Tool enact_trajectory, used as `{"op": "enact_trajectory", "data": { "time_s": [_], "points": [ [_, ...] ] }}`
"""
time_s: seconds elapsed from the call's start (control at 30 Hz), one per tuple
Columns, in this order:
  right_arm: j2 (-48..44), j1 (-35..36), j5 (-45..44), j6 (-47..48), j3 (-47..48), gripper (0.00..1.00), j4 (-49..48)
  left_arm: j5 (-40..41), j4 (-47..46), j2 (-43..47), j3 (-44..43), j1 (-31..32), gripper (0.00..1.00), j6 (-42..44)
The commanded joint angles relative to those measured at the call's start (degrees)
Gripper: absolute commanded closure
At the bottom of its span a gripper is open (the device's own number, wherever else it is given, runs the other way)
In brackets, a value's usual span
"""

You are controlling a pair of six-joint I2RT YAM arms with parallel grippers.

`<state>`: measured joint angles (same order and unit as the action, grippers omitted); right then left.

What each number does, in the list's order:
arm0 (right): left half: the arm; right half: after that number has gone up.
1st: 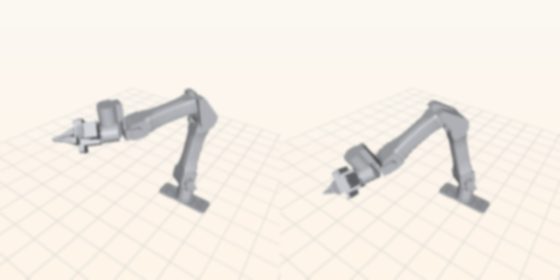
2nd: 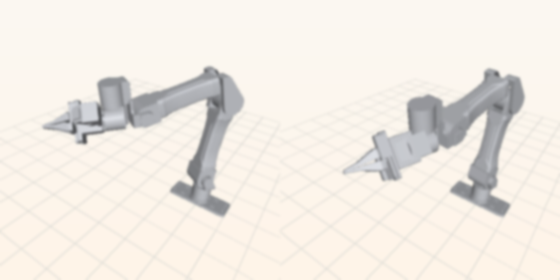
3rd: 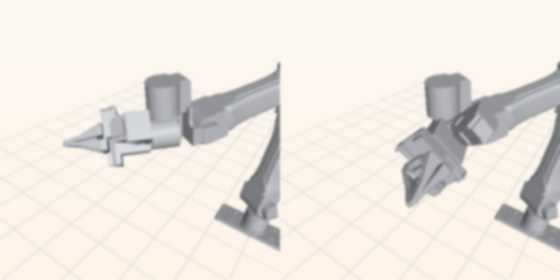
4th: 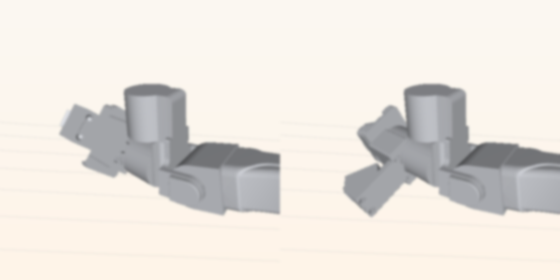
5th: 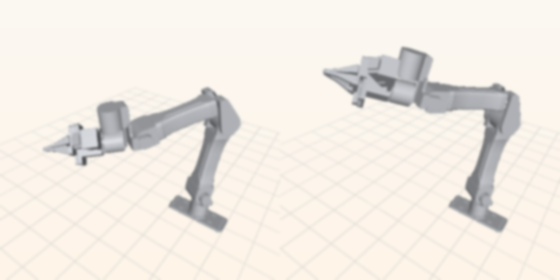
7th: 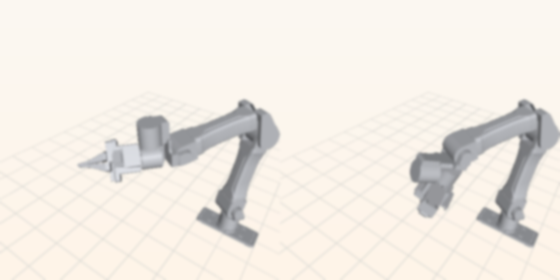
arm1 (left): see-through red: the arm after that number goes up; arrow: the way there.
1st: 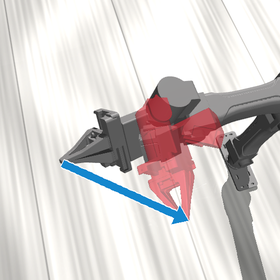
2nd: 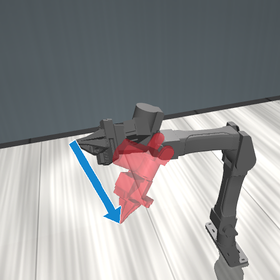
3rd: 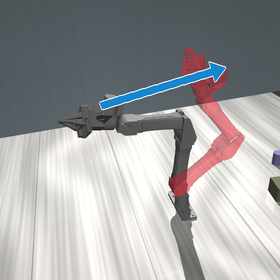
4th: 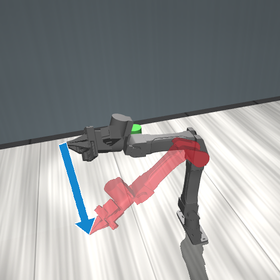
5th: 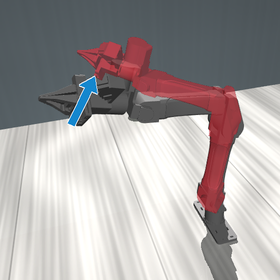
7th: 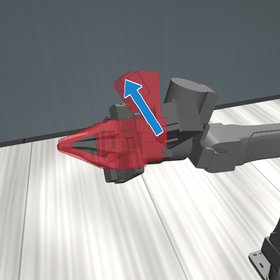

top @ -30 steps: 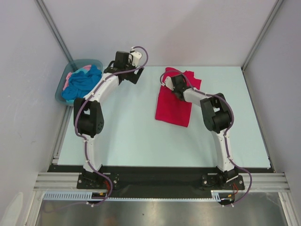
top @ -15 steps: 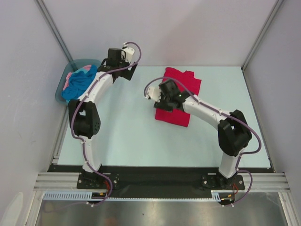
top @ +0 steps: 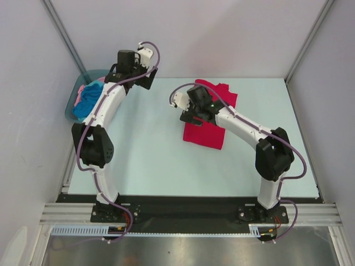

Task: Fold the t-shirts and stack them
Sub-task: Fold the tshirt

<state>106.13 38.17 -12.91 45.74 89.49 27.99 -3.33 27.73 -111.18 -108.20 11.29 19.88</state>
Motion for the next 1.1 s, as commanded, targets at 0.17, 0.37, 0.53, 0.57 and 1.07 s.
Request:
{"op": "enact_trajectory", "data": {
  "time_s": [0.17, 0.37, 0.53, 0.57, 1.07],
  "points": [
    [-0.48, 0.85, 0.42, -0.29, 4.46, 0.00, 1.18, -1.32, 3.91, -1.41, -6.58, 0.14, 0.00, 1.74],
    [-0.83, 1.64, 11.03, -4.59, 2.89, 0.00, 10.05, -0.54, 4.18, -3.70, -11.41, 0.31, 0.00, 1.04],
    [-1.01, 2.25, 13.87, -7.67, -1.86, 0.01, 8.75, -2.20, 3.83, -1.24, -8.52, 0.40, 0.00, 1.04],
    [-1.01, 2.43, 15.44, -7.85, -2.04, 0.03, 9.45, -2.20, 2.70, -0.02, -6.34, 0.31, 0.00, 1.21],
    [-1.36, 7.79, 7.20, -8.20, -15.13, 0.05, 5.32, -0.18, -4.26, 3.95, 0.80, 0.14, 0.00, 5.00]
  ]
}}
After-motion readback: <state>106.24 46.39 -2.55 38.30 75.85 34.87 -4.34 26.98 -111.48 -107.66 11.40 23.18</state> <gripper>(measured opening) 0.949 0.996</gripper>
